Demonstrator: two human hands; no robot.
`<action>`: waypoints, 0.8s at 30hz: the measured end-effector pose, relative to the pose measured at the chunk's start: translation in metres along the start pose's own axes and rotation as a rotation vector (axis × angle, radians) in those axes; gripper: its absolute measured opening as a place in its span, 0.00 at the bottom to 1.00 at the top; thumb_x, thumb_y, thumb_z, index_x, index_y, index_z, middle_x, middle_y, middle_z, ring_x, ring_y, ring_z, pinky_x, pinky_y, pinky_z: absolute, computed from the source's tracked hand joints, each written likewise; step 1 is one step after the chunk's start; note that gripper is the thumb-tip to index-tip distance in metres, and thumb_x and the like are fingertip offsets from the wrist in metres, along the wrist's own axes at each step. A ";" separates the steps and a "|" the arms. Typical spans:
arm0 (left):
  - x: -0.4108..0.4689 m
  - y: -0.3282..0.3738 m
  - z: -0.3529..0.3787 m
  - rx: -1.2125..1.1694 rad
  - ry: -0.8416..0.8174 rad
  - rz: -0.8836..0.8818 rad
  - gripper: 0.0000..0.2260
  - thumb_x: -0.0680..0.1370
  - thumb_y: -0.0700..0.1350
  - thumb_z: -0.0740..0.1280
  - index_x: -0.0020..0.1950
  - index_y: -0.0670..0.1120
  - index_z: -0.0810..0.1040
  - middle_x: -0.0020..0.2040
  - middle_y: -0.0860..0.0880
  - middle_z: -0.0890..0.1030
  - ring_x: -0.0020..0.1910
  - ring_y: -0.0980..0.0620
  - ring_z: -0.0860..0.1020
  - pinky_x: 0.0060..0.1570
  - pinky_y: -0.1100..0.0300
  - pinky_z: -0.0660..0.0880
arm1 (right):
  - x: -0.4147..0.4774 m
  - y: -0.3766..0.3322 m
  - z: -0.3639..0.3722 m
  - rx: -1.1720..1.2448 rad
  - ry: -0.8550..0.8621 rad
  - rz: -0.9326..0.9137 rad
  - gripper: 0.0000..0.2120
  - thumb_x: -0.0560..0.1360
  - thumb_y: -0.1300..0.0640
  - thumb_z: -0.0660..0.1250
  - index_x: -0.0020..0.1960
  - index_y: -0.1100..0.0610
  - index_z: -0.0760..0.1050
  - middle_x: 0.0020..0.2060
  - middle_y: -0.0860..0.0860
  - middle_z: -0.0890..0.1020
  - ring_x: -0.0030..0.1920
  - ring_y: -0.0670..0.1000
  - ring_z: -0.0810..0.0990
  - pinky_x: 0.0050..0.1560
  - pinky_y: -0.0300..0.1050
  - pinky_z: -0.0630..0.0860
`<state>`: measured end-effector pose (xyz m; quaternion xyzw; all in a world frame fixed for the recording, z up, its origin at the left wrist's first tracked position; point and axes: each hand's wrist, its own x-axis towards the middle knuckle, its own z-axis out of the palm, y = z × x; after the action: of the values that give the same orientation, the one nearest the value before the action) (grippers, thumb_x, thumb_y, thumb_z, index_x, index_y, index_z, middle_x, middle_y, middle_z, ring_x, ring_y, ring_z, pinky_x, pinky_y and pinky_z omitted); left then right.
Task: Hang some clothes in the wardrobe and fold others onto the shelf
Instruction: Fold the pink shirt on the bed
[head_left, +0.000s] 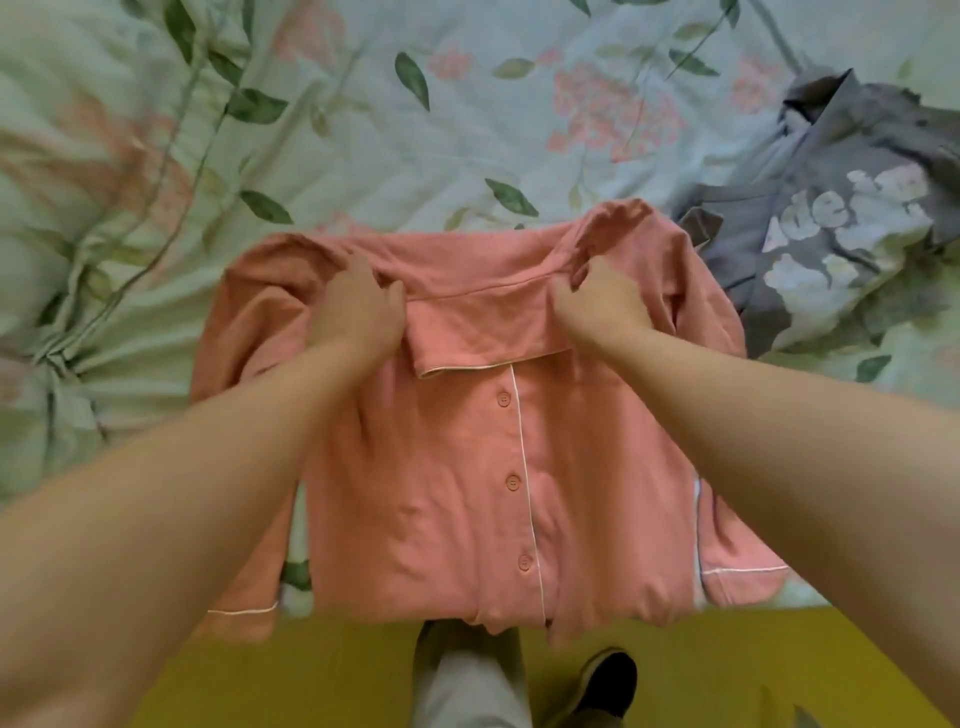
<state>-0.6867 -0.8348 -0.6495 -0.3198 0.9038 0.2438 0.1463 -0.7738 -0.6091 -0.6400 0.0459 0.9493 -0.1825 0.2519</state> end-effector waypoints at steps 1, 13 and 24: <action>-0.005 0.005 0.006 -0.110 -0.036 -0.109 0.24 0.79 0.55 0.64 0.65 0.37 0.70 0.64 0.36 0.76 0.64 0.36 0.74 0.59 0.48 0.71 | -0.006 0.000 0.008 0.102 -0.041 0.110 0.26 0.75 0.39 0.59 0.60 0.59 0.75 0.58 0.59 0.81 0.58 0.62 0.79 0.55 0.52 0.76; 0.048 0.070 -0.036 -1.693 -0.015 -0.476 0.13 0.85 0.48 0.56 0.47 0.43 0.75 0.40 0.47 0.82 0.39 0.51 0.81 0.41 0.59 0.77 | 0.052 -0.045 -0.027 1.133 -0.263 0.157 0.13 0.79 0.46 0.63 0.45 0.55 0.77 0.32 0.49 0.80 0.25 0.47 0.76 0.26 0.38 0.73; -0.026 0.117 0.088 -0.196 -0.065 0.257 0.11 0.74 0.37 0.63 0.54 0.47 0.78 0.53 0.46 0.80 0.53 0.46 0.78 0.54 0.56 0.73 | 0.001 0.111 -0.032 -0.126 0.230 0.098 0.33 0.68 0.54 0.70 0.68 0.53 0.60 0.67 0.56 0.63 0.66 0.60 0.64 0.64 0.56 0.61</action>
<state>-0.7338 -0.6953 -0.6714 -0.2059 0.9040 0.3578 0.1112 -0.7695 -0.4938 -0.6510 0.0970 0.9781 -0.1034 0.1527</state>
